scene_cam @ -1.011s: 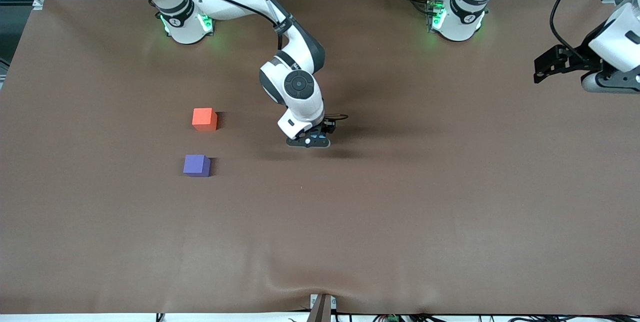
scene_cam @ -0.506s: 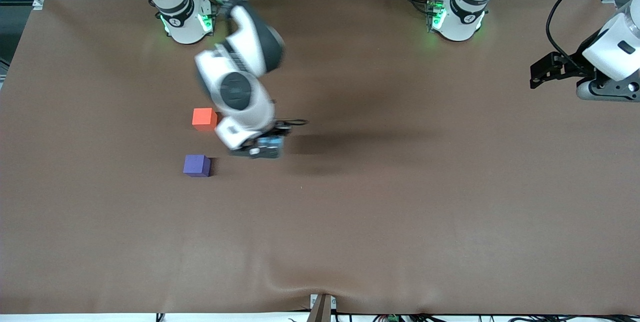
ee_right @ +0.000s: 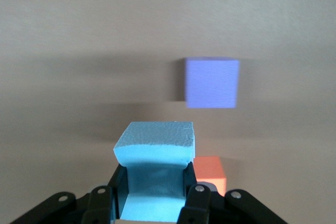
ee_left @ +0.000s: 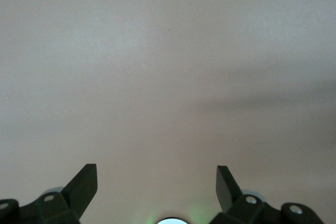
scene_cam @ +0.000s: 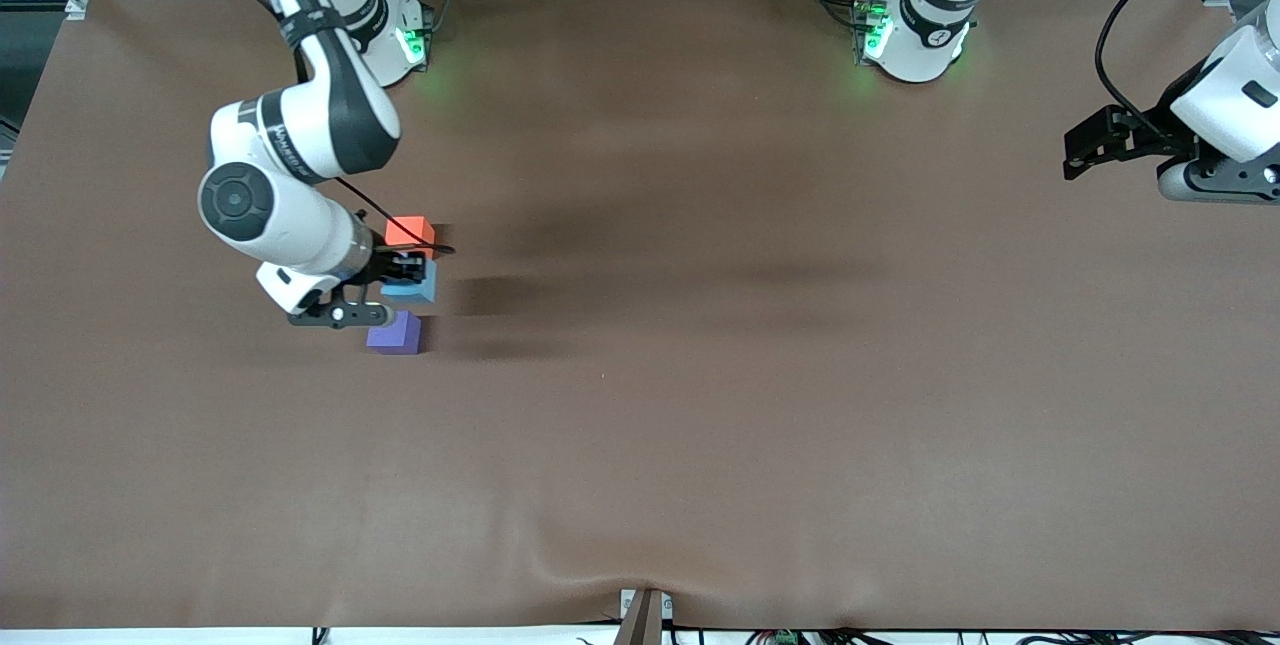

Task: Place blue block between orange and purple blocks
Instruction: 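Carry the blue cube with the right gripper between orange and purple cubes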

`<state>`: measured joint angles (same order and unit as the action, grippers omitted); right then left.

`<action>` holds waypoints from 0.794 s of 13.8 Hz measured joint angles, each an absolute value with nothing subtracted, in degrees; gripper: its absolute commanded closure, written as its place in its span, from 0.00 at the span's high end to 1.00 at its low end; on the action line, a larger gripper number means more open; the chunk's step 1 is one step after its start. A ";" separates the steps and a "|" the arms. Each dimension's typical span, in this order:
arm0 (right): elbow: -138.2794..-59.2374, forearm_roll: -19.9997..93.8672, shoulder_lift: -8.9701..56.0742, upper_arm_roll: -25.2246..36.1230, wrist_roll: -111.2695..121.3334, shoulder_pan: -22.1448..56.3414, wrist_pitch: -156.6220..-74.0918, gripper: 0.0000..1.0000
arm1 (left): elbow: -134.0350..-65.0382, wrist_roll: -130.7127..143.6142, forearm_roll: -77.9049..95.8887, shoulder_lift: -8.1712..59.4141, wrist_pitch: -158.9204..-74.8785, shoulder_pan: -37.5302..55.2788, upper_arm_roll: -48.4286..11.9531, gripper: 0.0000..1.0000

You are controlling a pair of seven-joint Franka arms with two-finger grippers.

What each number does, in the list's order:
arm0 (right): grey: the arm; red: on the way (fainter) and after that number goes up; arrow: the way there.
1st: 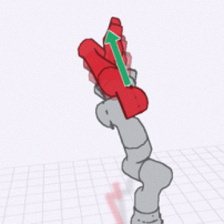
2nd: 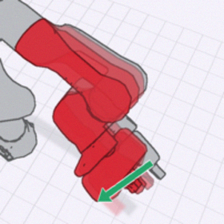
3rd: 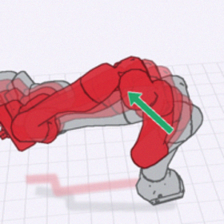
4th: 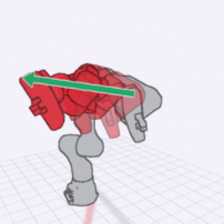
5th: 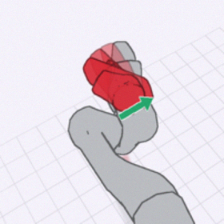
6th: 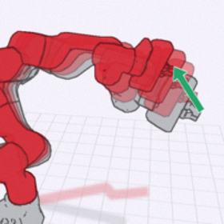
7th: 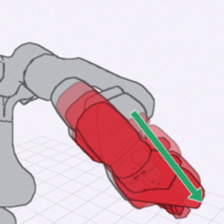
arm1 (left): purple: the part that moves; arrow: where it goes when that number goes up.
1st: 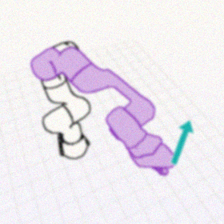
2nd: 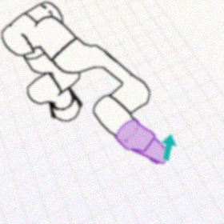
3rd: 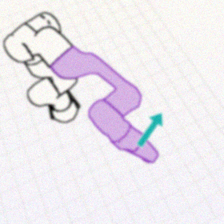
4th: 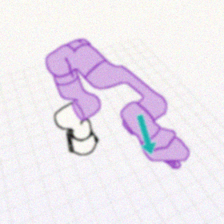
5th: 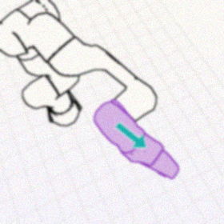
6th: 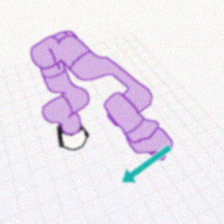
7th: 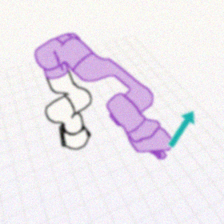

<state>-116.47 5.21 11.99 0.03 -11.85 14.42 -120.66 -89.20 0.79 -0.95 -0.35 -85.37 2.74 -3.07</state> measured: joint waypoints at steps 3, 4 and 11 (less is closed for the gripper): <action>-123.22 5.21 11.30 0.03 -7.15 11.11 -127.37 0.00 | -89.20 0.79 -0.95 -0.33 -85.37 2.73 -3.01 1.00; -124.17 5.43 11.30 0.03 -5.87 10.05 -128.15 0.00 | -89.20 0.79 -0.95 -0.33 -85.37 2.72 -2.97 1.00; -128.26 8.70 11.33 -0.68 -3.36 8.69 -133.82 0.00 | -89.20 0.79 -0.95 -0.32 -85.37 2.69 -2.86 1.00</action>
<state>-128.26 8.70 11.33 -0.68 -3.36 8.69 -133.82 -89.20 0.79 -0.95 -0.32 -85.37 2.69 -2.86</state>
